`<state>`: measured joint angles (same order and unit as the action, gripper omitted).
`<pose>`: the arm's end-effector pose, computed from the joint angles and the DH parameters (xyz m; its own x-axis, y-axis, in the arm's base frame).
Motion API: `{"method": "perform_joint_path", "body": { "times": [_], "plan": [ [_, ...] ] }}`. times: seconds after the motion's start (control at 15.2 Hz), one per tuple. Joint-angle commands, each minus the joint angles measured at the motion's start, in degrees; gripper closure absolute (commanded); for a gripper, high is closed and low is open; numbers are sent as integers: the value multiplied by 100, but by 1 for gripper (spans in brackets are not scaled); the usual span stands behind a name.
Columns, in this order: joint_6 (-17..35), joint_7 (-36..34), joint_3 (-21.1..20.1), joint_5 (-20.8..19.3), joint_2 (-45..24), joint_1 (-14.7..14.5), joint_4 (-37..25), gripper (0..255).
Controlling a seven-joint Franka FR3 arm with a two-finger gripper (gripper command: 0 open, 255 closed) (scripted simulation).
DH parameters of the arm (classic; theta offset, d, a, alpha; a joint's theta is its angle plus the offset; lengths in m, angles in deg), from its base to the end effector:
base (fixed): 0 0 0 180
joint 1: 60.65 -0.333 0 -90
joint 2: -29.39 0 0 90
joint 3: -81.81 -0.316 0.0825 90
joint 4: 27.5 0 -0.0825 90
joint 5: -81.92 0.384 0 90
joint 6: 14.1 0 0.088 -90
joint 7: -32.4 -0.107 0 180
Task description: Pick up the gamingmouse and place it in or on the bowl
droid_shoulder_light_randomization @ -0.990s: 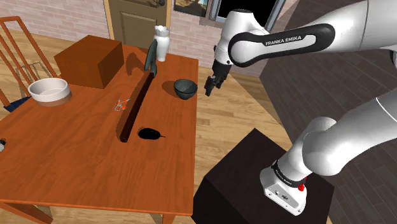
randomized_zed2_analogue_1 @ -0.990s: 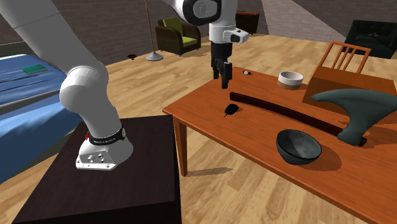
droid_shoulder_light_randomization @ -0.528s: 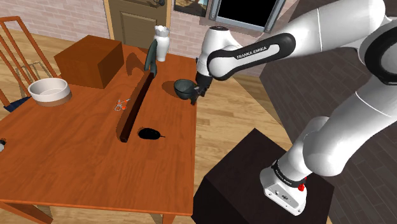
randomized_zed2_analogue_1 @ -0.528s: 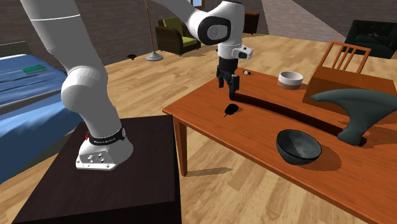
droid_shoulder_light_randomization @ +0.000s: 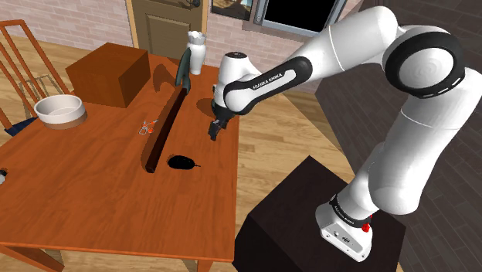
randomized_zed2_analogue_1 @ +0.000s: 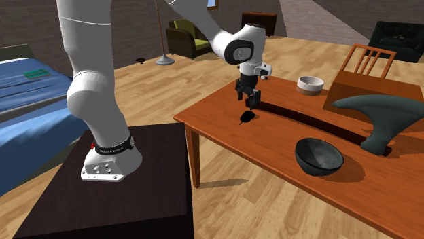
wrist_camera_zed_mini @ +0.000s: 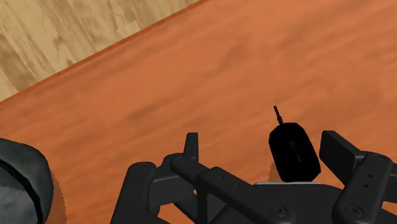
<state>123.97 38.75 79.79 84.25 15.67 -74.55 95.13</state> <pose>0.5491 0.1566 0.2953 0.9364 0.3494 0.0333 0.3505 -0.9360 -0.0329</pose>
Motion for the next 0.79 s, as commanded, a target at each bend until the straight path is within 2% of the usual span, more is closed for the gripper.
{"method": "perform_joint_path", "body": {
  "times": [0.0,0.73],
  "plan": [
    [116,95,-62,11,-437,-40,-320,0],
    [351,392,-372,-130,-2603,-413,-2221,0]
  ]
}}
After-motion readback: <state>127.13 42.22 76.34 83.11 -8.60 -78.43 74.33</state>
